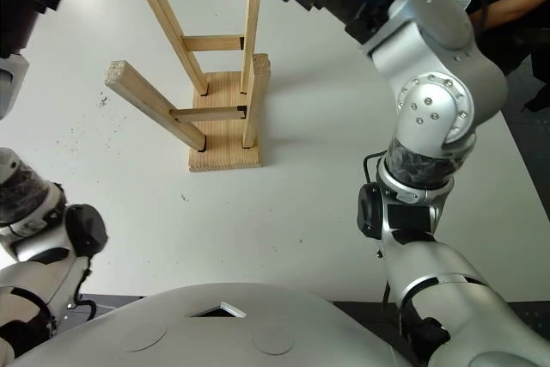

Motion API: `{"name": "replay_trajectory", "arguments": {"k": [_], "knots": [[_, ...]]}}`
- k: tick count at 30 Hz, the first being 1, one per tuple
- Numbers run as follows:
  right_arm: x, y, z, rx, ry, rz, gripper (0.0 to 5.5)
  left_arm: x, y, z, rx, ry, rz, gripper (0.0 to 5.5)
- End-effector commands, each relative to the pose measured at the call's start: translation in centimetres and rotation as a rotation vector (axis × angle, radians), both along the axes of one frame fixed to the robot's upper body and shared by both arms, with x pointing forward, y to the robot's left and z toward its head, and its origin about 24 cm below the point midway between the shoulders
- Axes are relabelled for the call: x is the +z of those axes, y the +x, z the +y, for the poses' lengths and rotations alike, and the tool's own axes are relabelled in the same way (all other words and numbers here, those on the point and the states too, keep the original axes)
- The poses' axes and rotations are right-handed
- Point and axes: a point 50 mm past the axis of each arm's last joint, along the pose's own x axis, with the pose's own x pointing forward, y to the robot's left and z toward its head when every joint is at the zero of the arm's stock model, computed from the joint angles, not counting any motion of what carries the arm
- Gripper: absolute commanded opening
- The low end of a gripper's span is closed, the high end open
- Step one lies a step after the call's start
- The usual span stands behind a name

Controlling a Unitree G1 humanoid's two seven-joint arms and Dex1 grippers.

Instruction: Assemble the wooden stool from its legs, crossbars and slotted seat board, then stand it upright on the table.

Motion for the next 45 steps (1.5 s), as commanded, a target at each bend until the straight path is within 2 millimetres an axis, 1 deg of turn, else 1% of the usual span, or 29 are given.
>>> {"name": "replay_trajectory", "arguments": {"k": [1,3,8,9,10,11,14,16,18,19,20,22,24,26,27,29,30,31,32,33,34,35,36,37,38,39,41,43,45], "knots": [[-2.0,0.5,0.7,-0.002,-0.079,0.039,0.00,-1.3,0.2,-0.2,-0.018,0.081,0.105,0.01],[-1.7,0.5,0.7,0.007,-0.066,0.033,0.00,-1.1,-0.2,0.1,-0.032,0.076,0.093,0.01],[1.2,0.0,0.5,0.043,0.043,-0.024,0.00,0.1,-0.9,0.1,-0.065,0.026,0.061,0.01],[1.3,-0.1,0.6,0.050,0.055,-0.024,0.00,0.1,-1.1,0.0,-0.073,0.009,0.069,0.01],[1.0,-0.2,0.8,0.056,0.057,-0.009,0.00,-0.2,-1.3,-0.1,-0.084,-0.005,0.090,0.01],[0.3,-0.3,1.0,0.058,0.048,0.015,0.00,-0.8,-1.6,-0.2,-0.089,0.000,0.118,0.01],[-3.1,-0.7,1.7,0.067,-0.007,0.123,0.00,-4.2,-2.1,0.1,-0.056,0.028,0.264,0.01],[-6.1,-1.3,2.2,0.074,-0.069,0.209,0.00,-6.7,-2.1,0.7,-0.016,0.053,0.362,0.01],[-9.7,-2.0,2.5,0.066,-0.142,0.300,0.00,-9.3,-1.9,1.1,0.006,0.077,0.451,0.01],[-10.8,-2.2,2.6,0.058,-0.163,0.326,0.00,-10.2,-1.8,1.1,0.002,0.078,0.476,0.01],[-11.2,-2.3,2.7,0.056,-0.168,0.332,0.00,-10.7,-1.7,0.9,-0.004,0.079,0.485,0.01],[-9.5,-2.1,2.8,0.068,-0.104,0.291,0.00,-10.3,-1.9,0.2,-0.040,0.052,0.442,0.01],[-6.7,-1.3,2.5,0.068,-0.010,0.235,0.00,-8.9,-2.1,-0.1,-0.065,0.006,0.355,0.01],[-4.0,-0.5,1.8,0.049,0.092,0.193,0.00,-7.2,-2.0,0.2,-0.046,-0.050,0.267,0.01],[-2.6,-0.2,1.3,0.039,0.153,0.183,0.00,-6.3,-1.8,0.6,-0.025,-0.083,0.222,0.01],[0.4,0.5,-0.2,0.008,0.302,0.156,0.00,-3.4,-1.9,2.0,0.017,-0.174,0.076,0.01],[1.4,0.7,-1.0,-0.005,0.357,0.153,0.00,-2.1,-2.2,2.8,0.033,-0.217,0.012,0.01],[1.8,1.1,-1.9,-0.029,0.391,0.153,0.00,-1.2,-2.3,4.1,0.058,-0.252,-0.039,0.01],[1.6,1.5,-2.6,-0.063,0.385,0.158,0.00,-0.8,-2.4,5.3,0.088,-0.265,-0.060,0.01],[0.6,2.1,-3.2,-0.116,0.333,0.168,0.00,-1.1,-2.4,6.6,0.129,-0.255,-0.057,0.01],[-0.8,2.7,-3.6,-0.162,0.256,0.184,0.00,-1.9,-2.2,7.9,0.174,-0.225,-0.029,0.01],[-2.9,3.3,-3.8,-0.196,0.149,0.210,0.00,-3.6,-2.1,9.1,0.224,-0.166,0.034,0.01],[-5.7,3.8,-3.9,-0.217,0.020,0.242,0.00,-6.4,-2.1,10.2,0.271,-0.071,0.134,0.01],[-8.3,4.1,-4.0,-0.218,-0.085,0.274,0.00,-9.1,-2.6,10.9,0.275,0.004,0.229,0.01],[-10.8,4.1,-3.9,-0.197,-0.176,0.299,0.00,-12.2,-3.6,11.2,0.255,0.078,0.337,0.01],[-12.6,3.9,-3.8,-0.168,-0.240,0.314,0.00,-14.6,-4.7,11.1,0.222,0.134,0.420,0.01],[-15.3,3.5,-3.5,-0.095,-0.325,0.324,0.00,-18.1,-6.8,10.0,0.146,0.212,0.548,0.01],[-17.0,3.3,-3.4,-0.036,-0.384,0.319,0.00,-20.3,-8.2,8.9,0.068,0.267,0.613,0.01],[-18.0,3.5,-3.8,-0.011,-0.442,0.305,0.00,-21.1,-8.8,7.6,-0.014,0.326,0.631,0.01]]}}
